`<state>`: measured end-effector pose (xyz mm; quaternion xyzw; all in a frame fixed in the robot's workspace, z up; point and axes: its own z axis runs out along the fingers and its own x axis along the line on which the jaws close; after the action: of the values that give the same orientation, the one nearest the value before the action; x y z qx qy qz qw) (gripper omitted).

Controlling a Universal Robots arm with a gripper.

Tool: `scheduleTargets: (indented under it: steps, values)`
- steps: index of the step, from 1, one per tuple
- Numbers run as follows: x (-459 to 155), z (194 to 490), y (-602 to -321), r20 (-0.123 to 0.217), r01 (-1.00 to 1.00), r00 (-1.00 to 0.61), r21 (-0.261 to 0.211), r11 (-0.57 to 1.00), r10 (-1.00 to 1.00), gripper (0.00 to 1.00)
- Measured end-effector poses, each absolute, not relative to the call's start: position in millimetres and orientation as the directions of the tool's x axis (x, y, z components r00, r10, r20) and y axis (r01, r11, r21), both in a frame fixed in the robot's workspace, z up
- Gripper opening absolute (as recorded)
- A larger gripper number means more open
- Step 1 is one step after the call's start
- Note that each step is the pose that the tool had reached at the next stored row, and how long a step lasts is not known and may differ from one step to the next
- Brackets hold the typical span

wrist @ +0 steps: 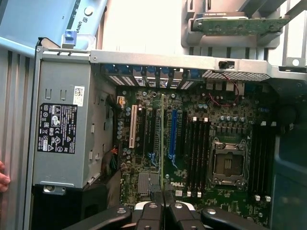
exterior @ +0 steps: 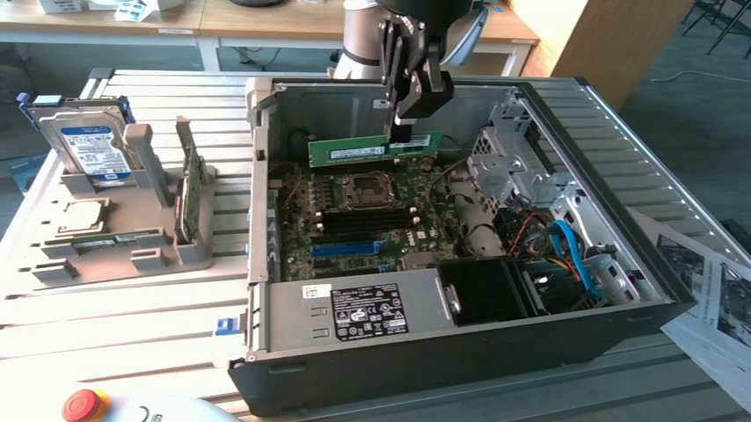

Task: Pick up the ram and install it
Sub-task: 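Pick up the ram and move it above insertion slot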

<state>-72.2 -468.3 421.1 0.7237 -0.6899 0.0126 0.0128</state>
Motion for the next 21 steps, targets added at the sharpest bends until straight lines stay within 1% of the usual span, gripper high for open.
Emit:
scheduleTargets:
  steps: [13,21]
  values:
    - [-72.2,420.8,-468.5,0.022,-0.999,0.047,-0.01,-0.047,-0.999,0.12]
    - [-67.8,420.5,-474.1,-0.012,-0.999,0.047,0.0,-0.047,-0.999,0.12]
